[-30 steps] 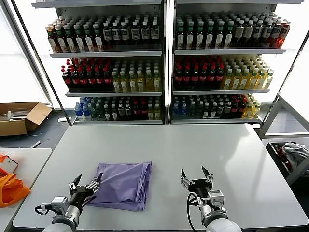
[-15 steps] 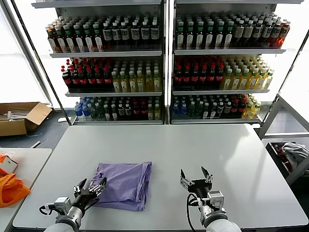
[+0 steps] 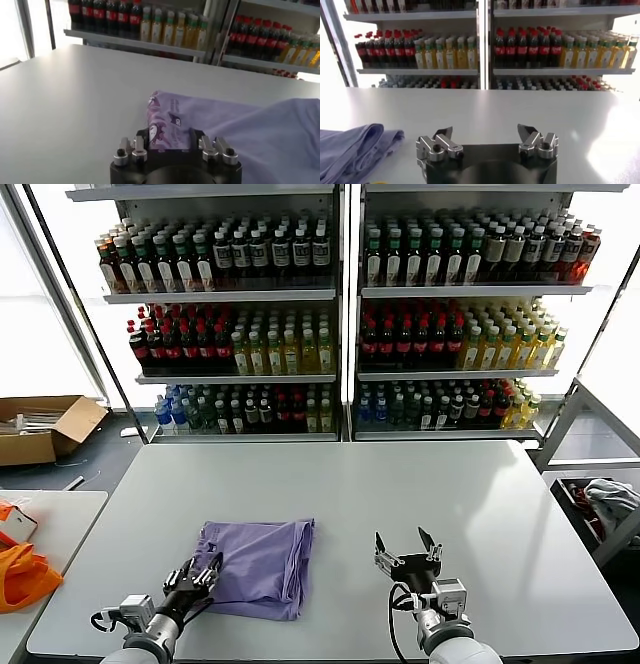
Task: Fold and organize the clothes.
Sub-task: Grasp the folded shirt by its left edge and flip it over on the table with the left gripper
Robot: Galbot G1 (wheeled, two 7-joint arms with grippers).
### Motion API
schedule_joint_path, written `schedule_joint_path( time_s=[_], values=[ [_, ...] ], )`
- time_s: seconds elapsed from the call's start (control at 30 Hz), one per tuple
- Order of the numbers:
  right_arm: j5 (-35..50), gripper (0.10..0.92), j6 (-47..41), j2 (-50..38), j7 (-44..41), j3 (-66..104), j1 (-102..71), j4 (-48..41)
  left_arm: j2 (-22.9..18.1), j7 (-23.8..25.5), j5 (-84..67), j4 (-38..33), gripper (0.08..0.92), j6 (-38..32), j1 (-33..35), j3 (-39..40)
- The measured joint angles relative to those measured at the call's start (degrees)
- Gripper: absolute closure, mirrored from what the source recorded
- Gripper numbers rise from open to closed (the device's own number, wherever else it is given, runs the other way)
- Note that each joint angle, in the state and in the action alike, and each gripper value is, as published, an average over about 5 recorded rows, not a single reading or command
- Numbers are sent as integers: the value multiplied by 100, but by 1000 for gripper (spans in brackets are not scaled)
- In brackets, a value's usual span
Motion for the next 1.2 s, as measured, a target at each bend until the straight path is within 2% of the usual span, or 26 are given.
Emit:
schedule_joint_path(
  time_s=[0.43,0.53,0.9,1.2],
  values=[
    [9,203,-30,-46,0,-70,113,-5,-15,-93,299,-165,837,-29,57,-91],
    [12,203,-43,-57,3,-70,129,-3,27,-99,371,-193,892,-52,58,-151],
    [23,203,-92,-27,21,-117,233,-12,246,-62,420,-188,898,-161,52,-588],
    [41,203,-85,11,29,-186,339,-77,977,22,241,-45,898,-239,140,-1678]
  ],
)
